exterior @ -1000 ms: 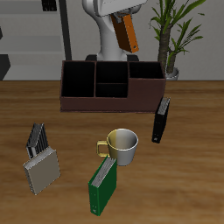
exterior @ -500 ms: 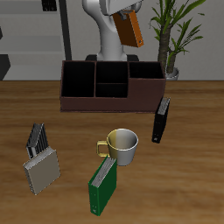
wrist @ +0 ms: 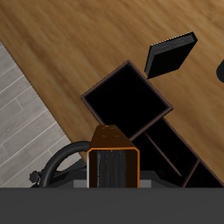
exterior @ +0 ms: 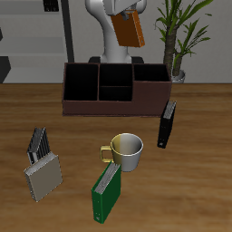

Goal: Place the orange book into the back desk caddy's back compartment

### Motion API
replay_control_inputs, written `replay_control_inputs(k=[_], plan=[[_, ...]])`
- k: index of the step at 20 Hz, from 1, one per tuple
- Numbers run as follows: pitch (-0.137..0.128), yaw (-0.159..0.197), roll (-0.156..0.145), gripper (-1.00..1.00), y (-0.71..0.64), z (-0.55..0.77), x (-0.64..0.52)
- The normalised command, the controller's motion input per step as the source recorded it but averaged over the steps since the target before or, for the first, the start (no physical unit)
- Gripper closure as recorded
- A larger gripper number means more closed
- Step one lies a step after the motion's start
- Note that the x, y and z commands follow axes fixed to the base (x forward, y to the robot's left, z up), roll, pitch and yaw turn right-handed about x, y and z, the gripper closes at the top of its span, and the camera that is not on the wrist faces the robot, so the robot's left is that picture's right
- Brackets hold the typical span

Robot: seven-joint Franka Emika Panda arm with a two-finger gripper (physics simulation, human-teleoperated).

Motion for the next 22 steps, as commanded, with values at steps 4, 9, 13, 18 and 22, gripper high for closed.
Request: replay_control_inputs(k=[4, 9, 13, 18, 22], plan=[[-0.014, 0.248, -0.058, 1.00, -0.23, -0.02, -0.06], [-0.059, 0.248, -0.049, 1.00, -0.12, -0.05, -0.06], [0.024, 0.043, -0.046, 1.00, -0.22, 0.09, -0.01], [-0.032, 0.097, -0.057, 1.00, -0.23, 0.09, 0.01], [-0.042, 0.182, -0.045, 1.00, -0.24, 0.01, 0.16]])
